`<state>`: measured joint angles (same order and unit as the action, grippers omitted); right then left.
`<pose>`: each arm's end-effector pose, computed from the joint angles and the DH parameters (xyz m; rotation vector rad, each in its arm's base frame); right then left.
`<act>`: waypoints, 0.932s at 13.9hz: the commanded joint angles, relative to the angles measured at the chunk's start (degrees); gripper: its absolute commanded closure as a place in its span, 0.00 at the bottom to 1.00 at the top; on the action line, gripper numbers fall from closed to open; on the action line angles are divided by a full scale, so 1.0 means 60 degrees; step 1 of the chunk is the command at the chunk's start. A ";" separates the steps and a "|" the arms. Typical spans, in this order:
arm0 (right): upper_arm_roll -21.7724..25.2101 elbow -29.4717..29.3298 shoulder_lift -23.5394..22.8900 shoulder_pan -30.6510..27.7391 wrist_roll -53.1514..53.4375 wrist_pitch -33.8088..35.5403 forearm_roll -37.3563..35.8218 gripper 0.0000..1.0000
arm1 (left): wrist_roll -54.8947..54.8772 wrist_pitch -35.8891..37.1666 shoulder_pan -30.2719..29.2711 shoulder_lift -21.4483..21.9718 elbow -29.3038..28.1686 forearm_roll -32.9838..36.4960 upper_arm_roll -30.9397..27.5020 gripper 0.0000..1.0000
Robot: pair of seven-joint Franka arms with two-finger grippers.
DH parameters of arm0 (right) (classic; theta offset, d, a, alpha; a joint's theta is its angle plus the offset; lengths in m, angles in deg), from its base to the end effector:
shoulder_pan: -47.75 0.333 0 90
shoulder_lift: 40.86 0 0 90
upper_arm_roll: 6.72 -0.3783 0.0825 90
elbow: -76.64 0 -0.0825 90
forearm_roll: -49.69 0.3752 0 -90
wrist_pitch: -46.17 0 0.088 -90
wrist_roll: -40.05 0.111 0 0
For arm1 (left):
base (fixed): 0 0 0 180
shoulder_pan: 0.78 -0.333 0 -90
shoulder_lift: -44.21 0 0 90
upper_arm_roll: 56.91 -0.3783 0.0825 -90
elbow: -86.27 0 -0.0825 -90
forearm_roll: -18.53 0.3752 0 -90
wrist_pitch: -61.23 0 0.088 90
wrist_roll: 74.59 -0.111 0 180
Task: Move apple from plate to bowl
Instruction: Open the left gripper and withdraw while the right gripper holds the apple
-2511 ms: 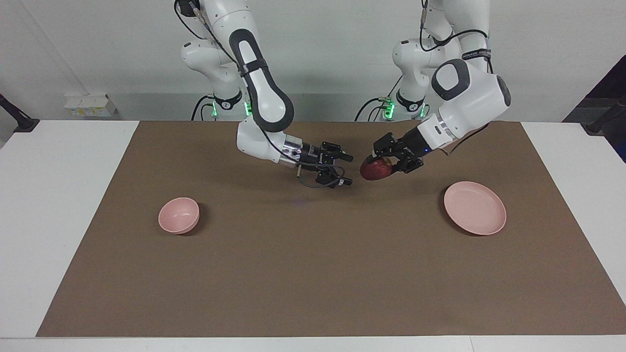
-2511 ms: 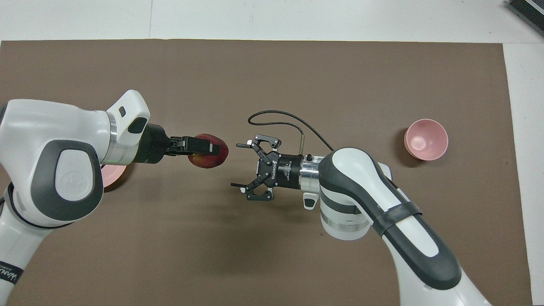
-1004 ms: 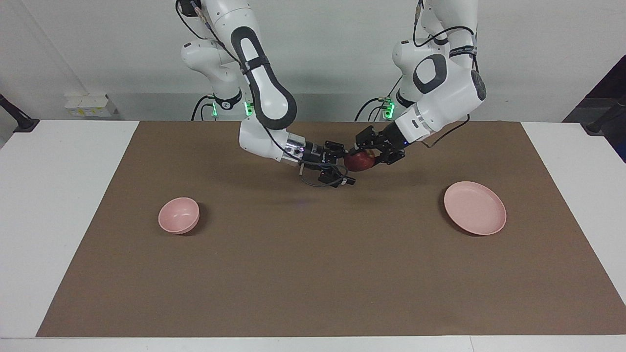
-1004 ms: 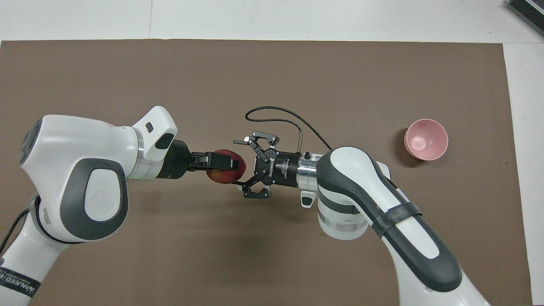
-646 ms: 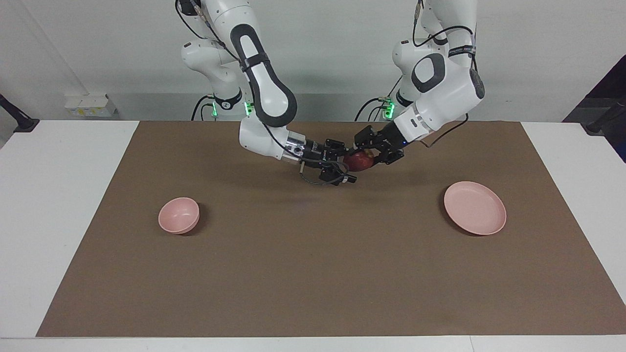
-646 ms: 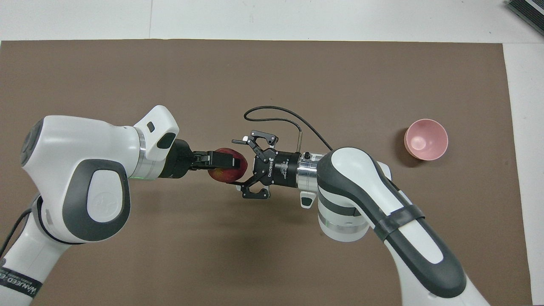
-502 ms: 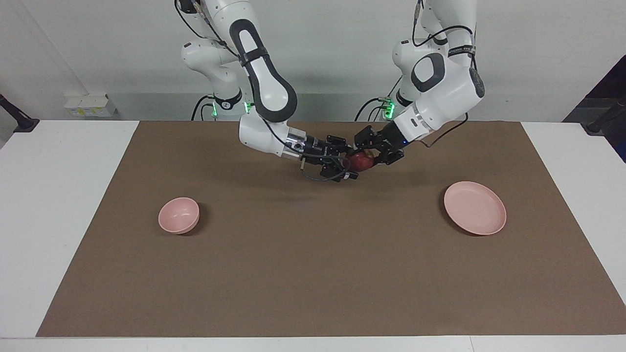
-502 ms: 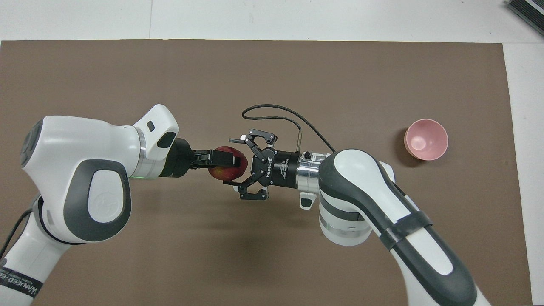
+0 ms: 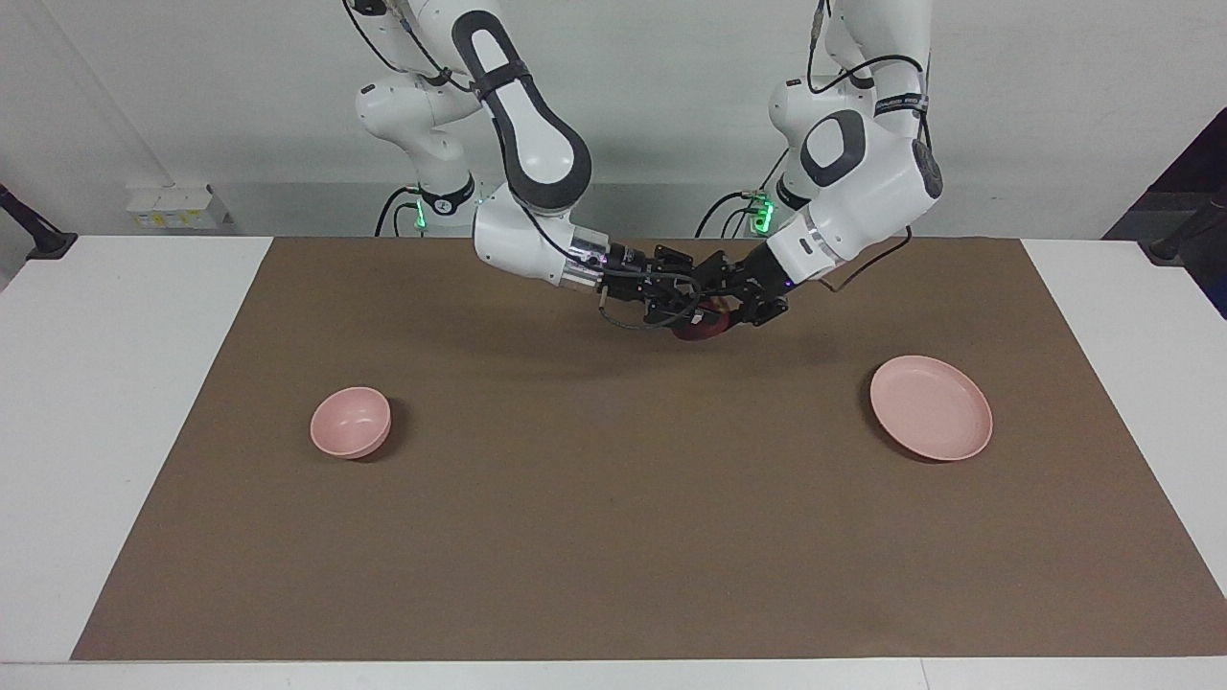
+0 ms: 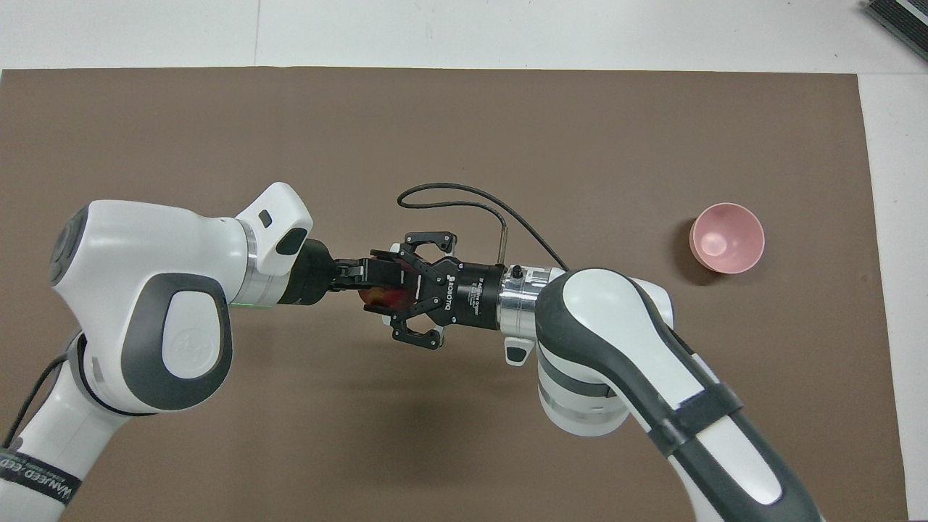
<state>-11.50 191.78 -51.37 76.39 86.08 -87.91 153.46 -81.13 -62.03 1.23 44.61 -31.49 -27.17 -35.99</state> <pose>0.5089 0.3540 0.4606 -1.3365 1.3787 0.8642 0.4997 -0.2465 0.5229 2.4505 -0.1163 -0.0017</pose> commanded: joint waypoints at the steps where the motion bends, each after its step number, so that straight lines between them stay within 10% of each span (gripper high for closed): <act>1: -0.0023 -0.0162 -0.0079 -0.0086 0.0092 -0.0447 -0.0287 1.00 | 0.0182 0.0021 0.0178 0.0226 -0.0207 -0.0002 -0.0059 1.00; 3: -0.0023 -0.0162 -0.0108 -0.0086 0.0325 -0.0520 -0.0433 0.23 | 0.0182 0.0050 0.0178 0.0241 -0.0207 -0.0002 -0.0059 1.00; 7: -0.0023 -0.0162 -0.0225 0.0322 0.0795 -0.1906 -0.1194 0.09 | 0.0182 0.0050 0.0178 0.0212 -0.0163 -0.0002 -0.0059 1.00; 9: -0.0023 -0.0103 -0.0226 0.0354 0.0795 -0.2117 -0.1195 0.16 | 0.0182 0.0036 0.0178 0.0212 -0.0149 -0.0002 -0.0059 1.00; 10: -0.0023 -0.0103 -0.0226 0.0383 0.0751 -0.2146 -0.1195 0.43 | 0.0182 0.0021 0.0178 0.0212 -0.0148 -0.0002 -0.0059 1.00; 11: -0.0009 -0.0118 -0.0226 0.0557 0.0664 -0.2175 -0.1224 0.92 | 0.0182 0.0021 0.0178 0.0212 -0.0148 -0.0002 -0.0059 1.00; 13: -0.0008 -0.0176 -0.0270 0.0573 0.0692 -0.2175 -0.1298 1.00 | 0.0182 0.0021 0.0178 0.0197 -0.0148 -0.0002 -0.0059 1.00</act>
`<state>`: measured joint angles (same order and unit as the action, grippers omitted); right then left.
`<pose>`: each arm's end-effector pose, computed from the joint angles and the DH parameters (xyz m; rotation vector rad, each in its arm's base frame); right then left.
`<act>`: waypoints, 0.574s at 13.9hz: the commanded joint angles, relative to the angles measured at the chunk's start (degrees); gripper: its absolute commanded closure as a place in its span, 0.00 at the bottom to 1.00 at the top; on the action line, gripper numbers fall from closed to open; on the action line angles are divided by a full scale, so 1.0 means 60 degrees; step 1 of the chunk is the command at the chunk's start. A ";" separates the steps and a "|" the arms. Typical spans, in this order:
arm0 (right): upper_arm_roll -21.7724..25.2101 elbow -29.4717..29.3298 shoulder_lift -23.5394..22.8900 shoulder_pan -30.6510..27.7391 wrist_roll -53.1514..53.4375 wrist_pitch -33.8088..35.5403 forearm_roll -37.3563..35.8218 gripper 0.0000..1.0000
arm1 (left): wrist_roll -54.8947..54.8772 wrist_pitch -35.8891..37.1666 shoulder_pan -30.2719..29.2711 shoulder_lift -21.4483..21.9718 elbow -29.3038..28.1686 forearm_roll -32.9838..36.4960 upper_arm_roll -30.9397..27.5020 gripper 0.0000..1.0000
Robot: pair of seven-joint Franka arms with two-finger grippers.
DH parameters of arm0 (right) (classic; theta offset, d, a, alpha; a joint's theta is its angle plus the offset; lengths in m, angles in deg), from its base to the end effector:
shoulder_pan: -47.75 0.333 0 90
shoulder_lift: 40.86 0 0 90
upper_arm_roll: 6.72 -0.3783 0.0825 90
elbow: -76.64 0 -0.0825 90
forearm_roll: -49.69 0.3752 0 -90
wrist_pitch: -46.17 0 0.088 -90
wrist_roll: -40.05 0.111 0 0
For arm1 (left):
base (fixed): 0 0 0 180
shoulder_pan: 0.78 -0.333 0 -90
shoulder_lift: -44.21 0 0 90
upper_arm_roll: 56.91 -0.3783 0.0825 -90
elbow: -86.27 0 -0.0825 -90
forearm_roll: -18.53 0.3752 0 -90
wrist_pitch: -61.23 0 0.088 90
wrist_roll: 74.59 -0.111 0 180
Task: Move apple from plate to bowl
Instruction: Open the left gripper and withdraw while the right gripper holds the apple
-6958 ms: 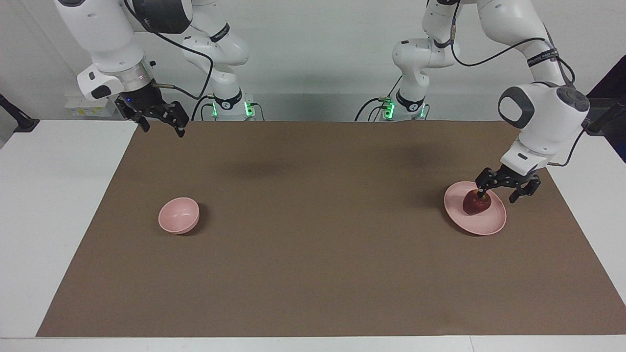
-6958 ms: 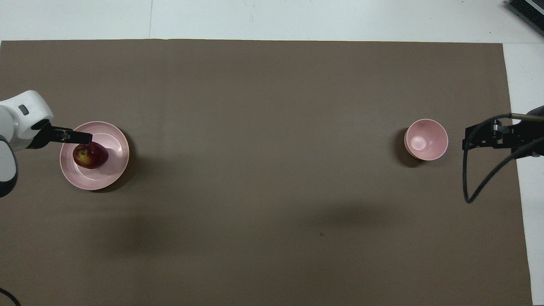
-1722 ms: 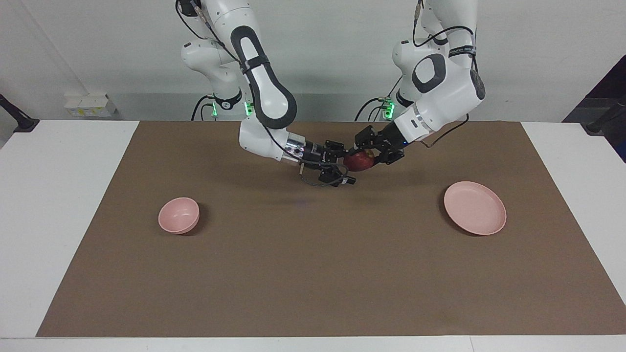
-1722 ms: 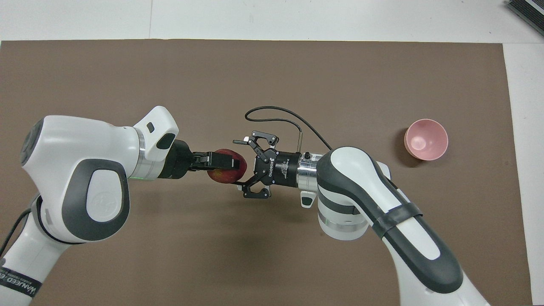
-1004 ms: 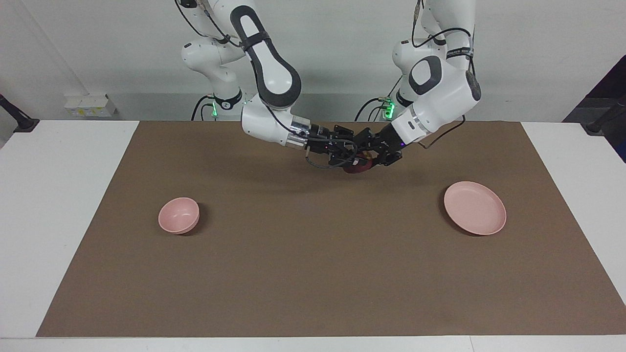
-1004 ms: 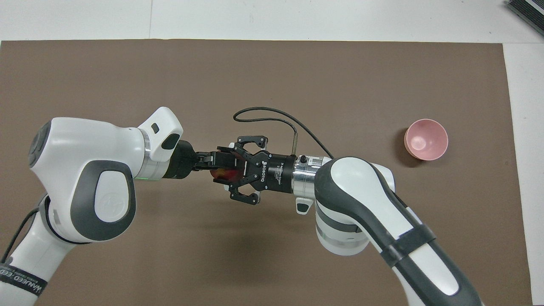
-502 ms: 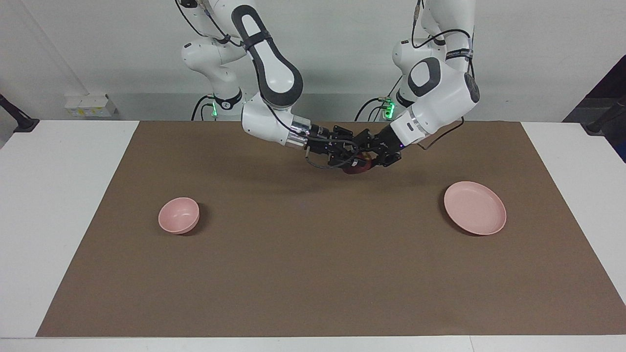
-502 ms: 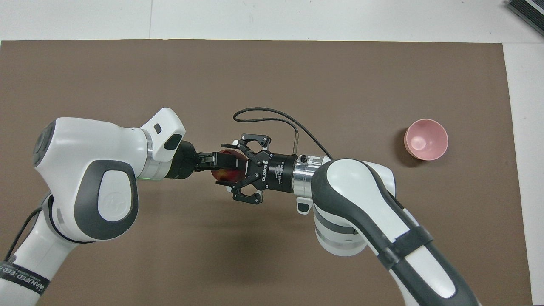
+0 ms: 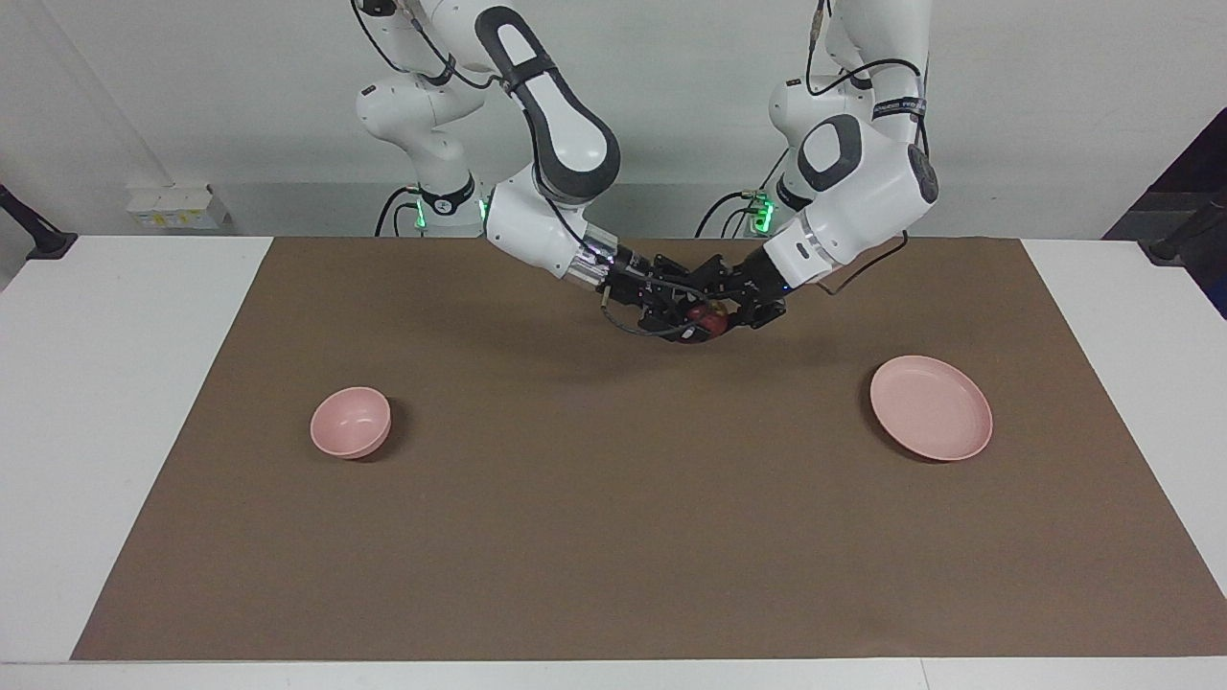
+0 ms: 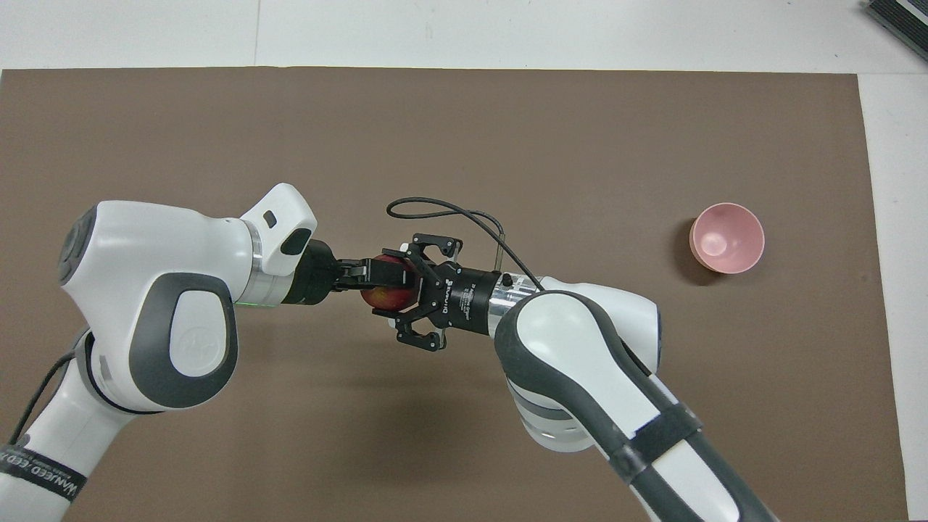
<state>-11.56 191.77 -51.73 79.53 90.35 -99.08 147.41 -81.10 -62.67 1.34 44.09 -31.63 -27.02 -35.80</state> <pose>0.5030 0.3592 0.4513 -1.4162 1.5078 0.7109 0.5009 -0.2483 0.5178 2.4543 -0.1142 -0.0040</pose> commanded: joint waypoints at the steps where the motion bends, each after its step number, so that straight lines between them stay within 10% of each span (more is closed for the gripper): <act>1: 0.0002 -0.0175 -0.0210 0.0006 -0.0005 -0.0313 -0.0290 1.00 | 0.0178 0.0128 0.0159 0.0297 -0.0126 -0.0026 -0.0092 1.00; 3: 0.0002 -0.0190 -0.0224 0.0006 0.0024 -0.0313 -0.0319 1.00 | 0.0192 0.0143 0.0145 0.0268 -0.0068 -0.0026 -0.0092 0.80; 4: 0.0002 -0.0190 -0.0225 -0.0009 0.0024 -0.0313 -0.0319 1.00 | 0.0163 0.0172 0.0145 0.0196 0.0020 -0.0026 -0.0106 0.23; 5: 0.0002 -0.0190 -0.0225 -0.0009 0.0039 -0.0313 -0.0319 1.00 | 0.0163 0.0216 0.0145 0.0181 0.0108 -0.0012 -0.0106 0.00; 8: 0.0002 -0.0175 -0.0225 -0.0023 0.0068 -0.0313 -0.0582 1.00 | 0.0163 0.0275 0.0116 0.0209 0.0153 0.0119 -0.0136 0.00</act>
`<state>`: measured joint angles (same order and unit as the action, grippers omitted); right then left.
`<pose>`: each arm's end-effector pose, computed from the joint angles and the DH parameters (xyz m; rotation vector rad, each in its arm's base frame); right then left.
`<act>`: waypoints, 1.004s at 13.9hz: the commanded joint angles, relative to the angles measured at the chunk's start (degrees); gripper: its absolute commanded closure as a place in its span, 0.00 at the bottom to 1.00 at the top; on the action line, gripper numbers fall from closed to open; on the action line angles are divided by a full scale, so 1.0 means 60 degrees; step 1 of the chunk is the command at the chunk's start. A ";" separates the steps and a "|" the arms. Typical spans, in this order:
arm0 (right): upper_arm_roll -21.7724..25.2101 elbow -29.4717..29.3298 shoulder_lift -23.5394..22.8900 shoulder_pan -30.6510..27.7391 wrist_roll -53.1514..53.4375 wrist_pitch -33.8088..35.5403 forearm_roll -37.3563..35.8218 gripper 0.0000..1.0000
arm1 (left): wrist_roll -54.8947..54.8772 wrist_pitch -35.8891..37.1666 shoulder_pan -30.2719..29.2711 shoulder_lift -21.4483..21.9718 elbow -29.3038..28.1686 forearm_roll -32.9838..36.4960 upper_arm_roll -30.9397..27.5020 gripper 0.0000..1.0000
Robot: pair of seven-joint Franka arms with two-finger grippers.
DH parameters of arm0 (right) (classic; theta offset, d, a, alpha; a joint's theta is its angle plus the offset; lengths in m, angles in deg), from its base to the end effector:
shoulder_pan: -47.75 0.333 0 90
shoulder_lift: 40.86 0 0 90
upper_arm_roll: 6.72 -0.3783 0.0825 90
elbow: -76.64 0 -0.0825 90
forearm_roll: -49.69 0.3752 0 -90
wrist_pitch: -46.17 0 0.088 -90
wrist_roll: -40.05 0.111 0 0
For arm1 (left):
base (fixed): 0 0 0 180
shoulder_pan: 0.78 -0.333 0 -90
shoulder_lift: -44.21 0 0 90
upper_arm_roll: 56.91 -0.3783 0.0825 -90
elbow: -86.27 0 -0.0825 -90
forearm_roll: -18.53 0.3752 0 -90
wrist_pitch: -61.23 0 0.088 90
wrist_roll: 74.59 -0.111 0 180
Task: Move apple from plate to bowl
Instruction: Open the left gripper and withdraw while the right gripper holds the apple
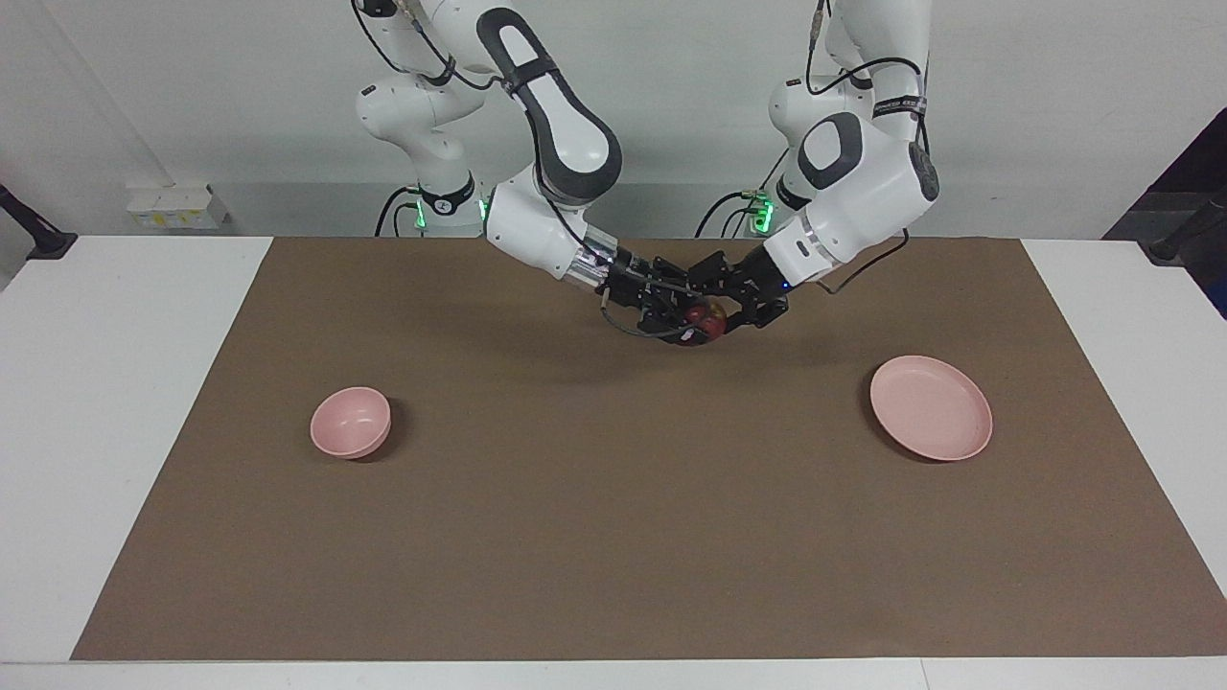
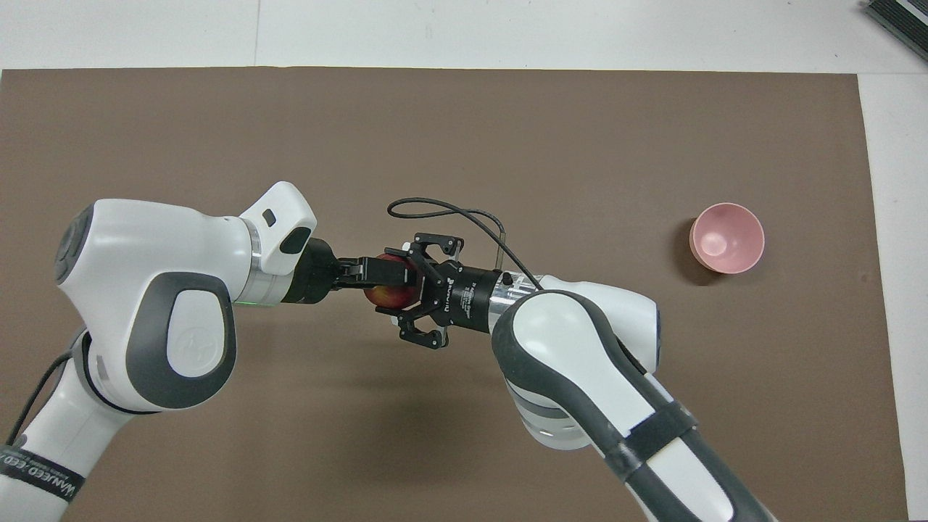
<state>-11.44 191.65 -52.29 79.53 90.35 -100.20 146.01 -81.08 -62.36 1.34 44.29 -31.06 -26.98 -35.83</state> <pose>0.5066 0.3567 0.4463 -1.4380 1.5187 0.6802 0.5015 -0.2490 0.5239 2.4507 -0.1215 0.0053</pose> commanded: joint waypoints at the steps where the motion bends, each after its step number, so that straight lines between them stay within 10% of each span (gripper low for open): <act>1: -0.0004 -0.0156 -0.0145 -0.0023 0.0083 -0.0126 -0.0437 1.00 | 0.0160 0.0238 0.0115 0.0220 0.0057 0.0346 -0.0158 0.00; 14: 0.0084 -0.0462 -0.0249 -0.2319 0.1226 0.1376 -0.6114 1.00 | -0.0016 0.1497 0.0027 0.0119 0.0846 0.5633 -0.2809 0.00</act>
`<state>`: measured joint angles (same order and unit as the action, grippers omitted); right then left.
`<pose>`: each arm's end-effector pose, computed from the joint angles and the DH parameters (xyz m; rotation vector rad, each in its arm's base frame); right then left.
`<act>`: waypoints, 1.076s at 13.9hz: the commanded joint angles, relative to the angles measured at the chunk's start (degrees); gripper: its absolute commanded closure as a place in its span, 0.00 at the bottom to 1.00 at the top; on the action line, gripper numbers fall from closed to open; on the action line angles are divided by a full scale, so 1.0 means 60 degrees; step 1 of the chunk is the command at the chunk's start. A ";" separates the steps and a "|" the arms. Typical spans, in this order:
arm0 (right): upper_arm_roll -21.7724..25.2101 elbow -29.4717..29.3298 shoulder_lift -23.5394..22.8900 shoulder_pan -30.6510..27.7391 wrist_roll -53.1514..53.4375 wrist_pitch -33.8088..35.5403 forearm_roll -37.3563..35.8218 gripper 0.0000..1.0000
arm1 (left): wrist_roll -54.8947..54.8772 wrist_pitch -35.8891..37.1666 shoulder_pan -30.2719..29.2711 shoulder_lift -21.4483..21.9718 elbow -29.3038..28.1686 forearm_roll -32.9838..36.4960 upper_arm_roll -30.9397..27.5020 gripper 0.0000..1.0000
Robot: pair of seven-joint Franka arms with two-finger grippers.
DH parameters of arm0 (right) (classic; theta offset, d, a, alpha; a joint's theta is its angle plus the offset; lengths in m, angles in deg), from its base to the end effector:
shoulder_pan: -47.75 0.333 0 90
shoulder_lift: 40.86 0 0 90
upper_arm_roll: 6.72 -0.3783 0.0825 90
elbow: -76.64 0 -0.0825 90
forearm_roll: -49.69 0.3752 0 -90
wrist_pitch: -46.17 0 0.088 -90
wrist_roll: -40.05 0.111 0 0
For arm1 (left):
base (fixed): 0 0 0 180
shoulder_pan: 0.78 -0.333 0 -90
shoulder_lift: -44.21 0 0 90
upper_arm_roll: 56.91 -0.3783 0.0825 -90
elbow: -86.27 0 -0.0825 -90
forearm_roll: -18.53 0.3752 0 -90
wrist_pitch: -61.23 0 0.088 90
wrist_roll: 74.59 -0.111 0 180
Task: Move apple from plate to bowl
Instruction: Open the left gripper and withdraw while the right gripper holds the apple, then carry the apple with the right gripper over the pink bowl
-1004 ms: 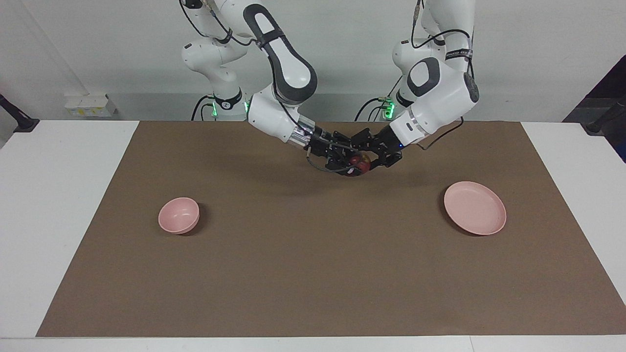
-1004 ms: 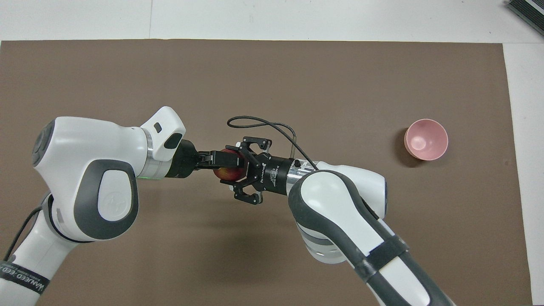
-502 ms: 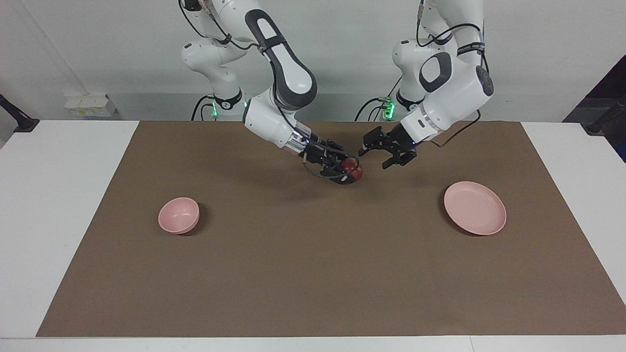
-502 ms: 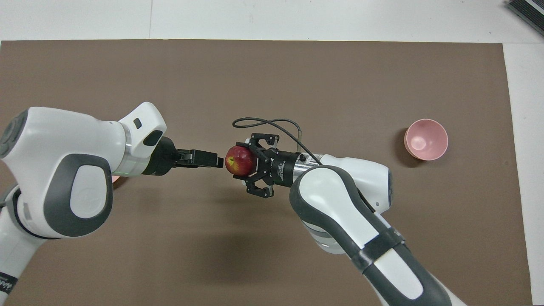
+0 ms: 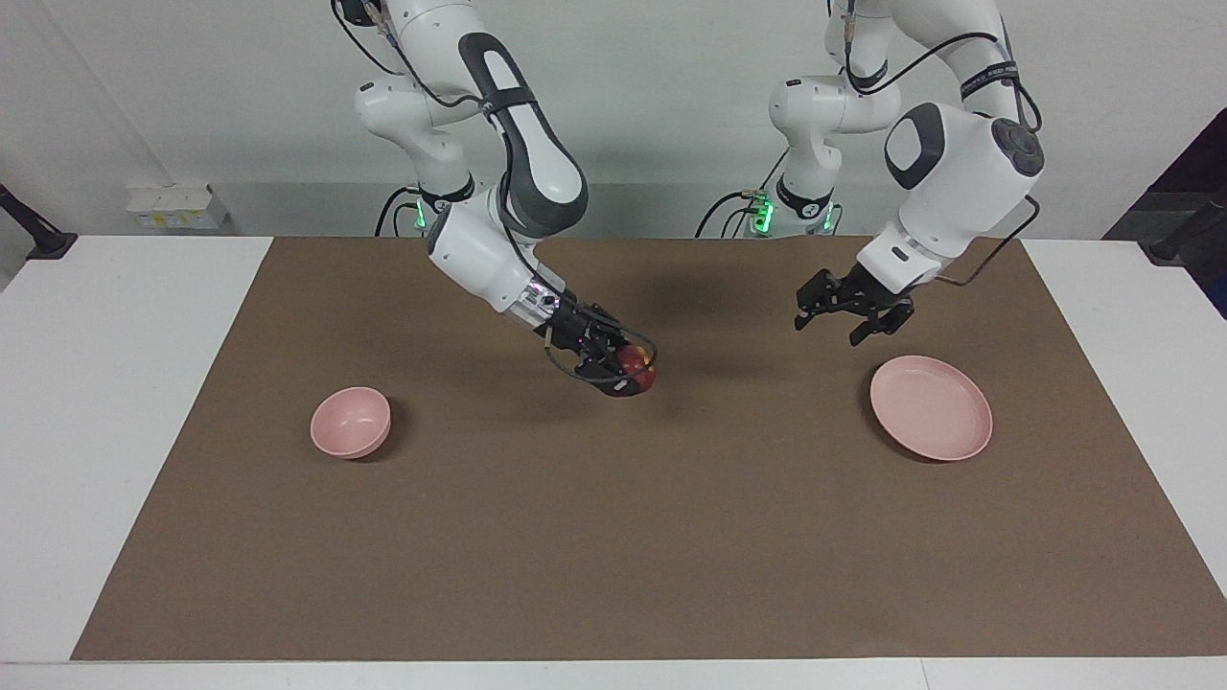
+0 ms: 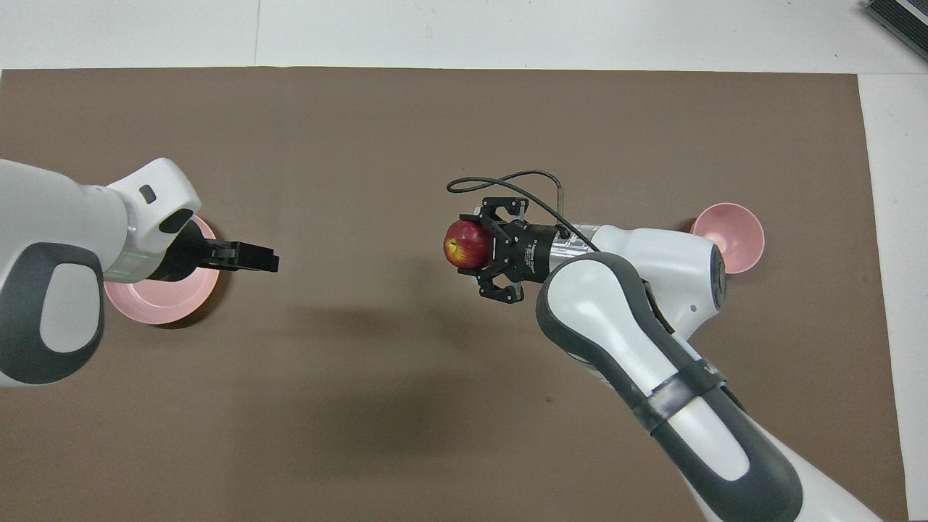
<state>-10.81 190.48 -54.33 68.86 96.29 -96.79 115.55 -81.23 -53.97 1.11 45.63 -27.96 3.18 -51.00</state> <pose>0.5728 0.2629 0.4354 -1.7821 1.5258 0.4365 0.5370 -0.0909 0.5385 2.8912 -0.2063 0.0568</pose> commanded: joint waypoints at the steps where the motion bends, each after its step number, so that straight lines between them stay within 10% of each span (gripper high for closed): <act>1: -0.0035 -0.0544 0.0120 -0.1009 0.0251 0.1524 -0.1872 1.00 | -0.0195 0.0084 0.0080 -0.0221 0.0550 0.0957 -0.0441 0.00; 15: -0.0021 -0.1147 0.0091 -0.4805 -0.3436 0.3787 -0.8542 1.00 | -0.0812 0.5076 0.0578 -0.0486 0.5531 0.2909 -0.1409 0.00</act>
<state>-10.41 183.32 -54.22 42.95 80.33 -74.99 67.76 -85.90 -27.59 2.95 43.56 1.89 19.20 -58.22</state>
